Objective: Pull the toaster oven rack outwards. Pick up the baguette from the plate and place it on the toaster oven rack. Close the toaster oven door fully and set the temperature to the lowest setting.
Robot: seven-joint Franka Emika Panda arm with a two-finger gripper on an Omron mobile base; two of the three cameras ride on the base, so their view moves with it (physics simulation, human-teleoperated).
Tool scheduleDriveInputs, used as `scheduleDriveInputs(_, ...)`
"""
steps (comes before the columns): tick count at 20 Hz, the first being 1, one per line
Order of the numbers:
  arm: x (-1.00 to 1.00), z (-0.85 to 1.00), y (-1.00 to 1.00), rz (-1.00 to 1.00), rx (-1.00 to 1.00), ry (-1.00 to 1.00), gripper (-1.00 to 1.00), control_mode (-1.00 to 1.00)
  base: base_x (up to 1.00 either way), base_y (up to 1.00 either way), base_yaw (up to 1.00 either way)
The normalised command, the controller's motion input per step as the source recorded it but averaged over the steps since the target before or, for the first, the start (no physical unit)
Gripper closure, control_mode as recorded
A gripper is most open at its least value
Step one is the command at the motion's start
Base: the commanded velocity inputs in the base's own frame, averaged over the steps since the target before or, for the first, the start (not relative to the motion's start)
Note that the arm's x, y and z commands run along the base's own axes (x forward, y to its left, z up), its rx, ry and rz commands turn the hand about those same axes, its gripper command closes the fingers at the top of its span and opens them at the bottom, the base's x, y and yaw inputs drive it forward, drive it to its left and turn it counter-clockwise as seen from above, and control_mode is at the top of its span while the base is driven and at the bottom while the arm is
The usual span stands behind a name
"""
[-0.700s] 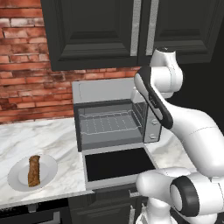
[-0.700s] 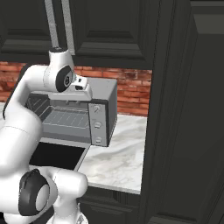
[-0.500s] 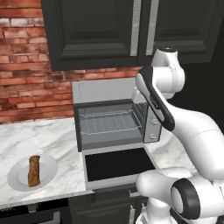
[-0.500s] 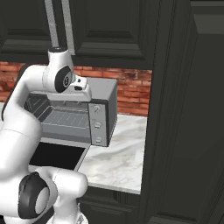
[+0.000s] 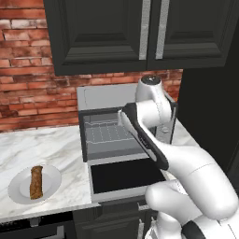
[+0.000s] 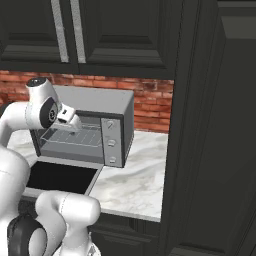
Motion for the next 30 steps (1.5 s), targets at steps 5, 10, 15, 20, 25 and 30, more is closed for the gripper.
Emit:
scheduleDriveInputs(5, 0.16, -0.56, 0.06, 0.0, 0.01, -0.2, -1.0, -1.0, 0.0, 0.0, 0.0)
scheduleDriveInputs(10, 0.21, -0.38, 0.0, 0.03, 0.0, -0.3, -1.0, -1.0, 0.0, 0.0, 0.0)
scheduleDriveInputs(15, 0.11, 0.01, 0.08, 0.06, -0.03, -0.14, -1.0, -1.0, 0.0, 0.0, 0.0)
scheduleDriveInputs(20, 0.28, 0.0, 0.43, 0.01, -0.11, 0.04, -1.0, -1.0, 0.0, 0.0, 0.0)
scheduleDriveInputs(25, 0.43, 0.0, 0.1, 0.01, -0.08, 0.03, -1.0, -1.0, 0.0, 0.0, 0.0)
scheduleDriveInputs(30, 0.44, -0.23, 0.0, 0.0, 0.0, -0.01, -1.0, -1.0, 0.0, 0.0, 0.0)
